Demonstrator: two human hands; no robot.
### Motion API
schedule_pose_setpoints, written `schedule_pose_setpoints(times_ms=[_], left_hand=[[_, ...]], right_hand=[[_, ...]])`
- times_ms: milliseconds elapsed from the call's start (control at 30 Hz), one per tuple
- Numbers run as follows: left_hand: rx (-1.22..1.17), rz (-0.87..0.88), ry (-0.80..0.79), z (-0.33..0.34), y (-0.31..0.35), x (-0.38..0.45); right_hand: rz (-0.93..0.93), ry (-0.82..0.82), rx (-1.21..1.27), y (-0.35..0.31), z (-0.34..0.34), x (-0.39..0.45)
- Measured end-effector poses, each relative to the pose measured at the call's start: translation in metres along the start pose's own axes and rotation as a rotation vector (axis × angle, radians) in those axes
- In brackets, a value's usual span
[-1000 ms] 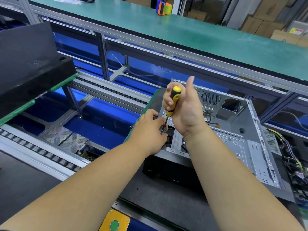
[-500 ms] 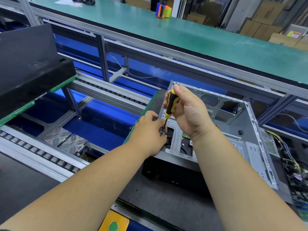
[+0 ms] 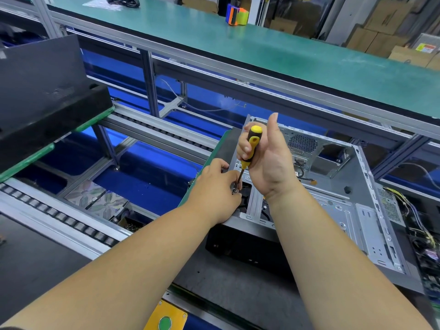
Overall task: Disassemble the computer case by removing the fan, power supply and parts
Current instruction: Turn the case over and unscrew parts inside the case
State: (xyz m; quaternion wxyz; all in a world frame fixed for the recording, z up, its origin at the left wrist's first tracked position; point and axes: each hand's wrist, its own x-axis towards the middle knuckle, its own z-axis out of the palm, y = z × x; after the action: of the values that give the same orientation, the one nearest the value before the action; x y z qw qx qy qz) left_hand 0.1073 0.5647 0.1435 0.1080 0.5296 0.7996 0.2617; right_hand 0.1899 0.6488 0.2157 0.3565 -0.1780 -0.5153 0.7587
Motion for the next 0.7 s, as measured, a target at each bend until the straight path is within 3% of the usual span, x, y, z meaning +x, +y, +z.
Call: schedule_pose_setpoints(times_ms=[400, 700], left_hand=[[-0.01, 0.009, -0.003, 0.002, -0.001, 0.0], [-0.007, -0.002, -0.007, 0.0, 0.001, -0.001]], right_hand=[[0.011, 0.1, -0.056, -0.01, -0.01, -0.004], [0.001, 0.047, 0.003, -0.002, 0.007, -0.005]])
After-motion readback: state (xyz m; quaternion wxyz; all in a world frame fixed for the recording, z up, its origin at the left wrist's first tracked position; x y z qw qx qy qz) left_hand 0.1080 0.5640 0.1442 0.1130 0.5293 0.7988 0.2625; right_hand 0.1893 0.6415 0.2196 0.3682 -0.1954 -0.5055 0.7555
